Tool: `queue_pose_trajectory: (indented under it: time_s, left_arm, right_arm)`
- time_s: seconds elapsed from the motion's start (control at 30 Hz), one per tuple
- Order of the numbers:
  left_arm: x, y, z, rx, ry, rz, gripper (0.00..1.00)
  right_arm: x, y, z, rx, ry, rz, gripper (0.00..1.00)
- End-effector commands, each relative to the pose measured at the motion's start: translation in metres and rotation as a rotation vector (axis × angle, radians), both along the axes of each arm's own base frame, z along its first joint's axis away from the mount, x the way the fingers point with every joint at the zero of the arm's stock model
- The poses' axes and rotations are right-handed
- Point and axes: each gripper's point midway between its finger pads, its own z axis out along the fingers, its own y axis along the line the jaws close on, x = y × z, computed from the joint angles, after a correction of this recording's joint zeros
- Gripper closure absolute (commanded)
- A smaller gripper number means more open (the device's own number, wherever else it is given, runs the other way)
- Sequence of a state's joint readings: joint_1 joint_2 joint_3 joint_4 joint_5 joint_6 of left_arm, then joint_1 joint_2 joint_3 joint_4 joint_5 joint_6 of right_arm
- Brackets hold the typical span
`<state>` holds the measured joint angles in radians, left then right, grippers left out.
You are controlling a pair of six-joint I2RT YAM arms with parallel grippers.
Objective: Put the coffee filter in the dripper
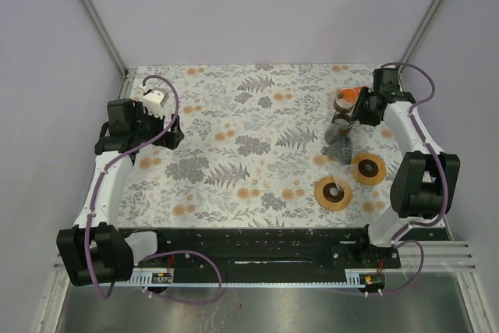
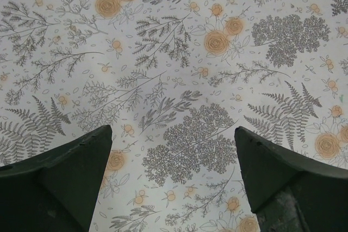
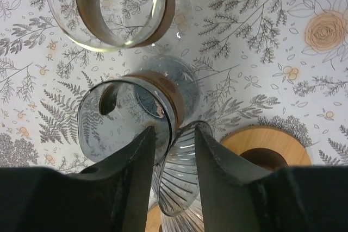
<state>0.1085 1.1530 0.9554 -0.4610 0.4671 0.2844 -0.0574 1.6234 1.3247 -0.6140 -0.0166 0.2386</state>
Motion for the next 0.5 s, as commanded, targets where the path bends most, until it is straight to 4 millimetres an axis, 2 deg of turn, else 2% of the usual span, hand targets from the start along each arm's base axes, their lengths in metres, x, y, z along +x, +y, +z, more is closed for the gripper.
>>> queue_pose_trajectory:
  time_s: [0.0, 0.13, 0.2, 0.3, 0.37, 0.47]
  left_arm:
    - [0.001, 0.0, 0.023, 0.01, -0.054, -0.004, 0.01]
    - [0.002, 0.002, 0.021, 0.018, -0.049, 0.0, 0.01]
    - [0.001, 0.002, 0.019, 0.017, -0.036, 0.0, 0.01]
    - [-0.001, 0.001, 0.017, 0.014, -0.023, -0.002, 0.01]
    - [-0.004, 0.0, 0.017, 0.012, -0.014, -0.007, 0.01]
    - [-0.009, -0.002, 0.014, 0.009, 0.013, -0.023, 0.01]
  right_arm:
    - [0.022, 0.008, 0.009, -0.006, -0.023, 0.048, 0.61]
    - [0.029, 0.005, -0.004, -0.081, 0.039, 0.05, 0.73]
    - [0.029, 0.006, -0.007, -0.093, 0.062, 0.057, 0.84]
    - [0.027, 0.027, -0.006, -0.148, 0.09, 0.107, 0.98]
    - [0.025, 0.044, -0.004, -0.181, 0.097, 0.146, 1.0]
    - [0.023, 0.085, 0.002, -0.227, 0.096, 0.238, 1.0]
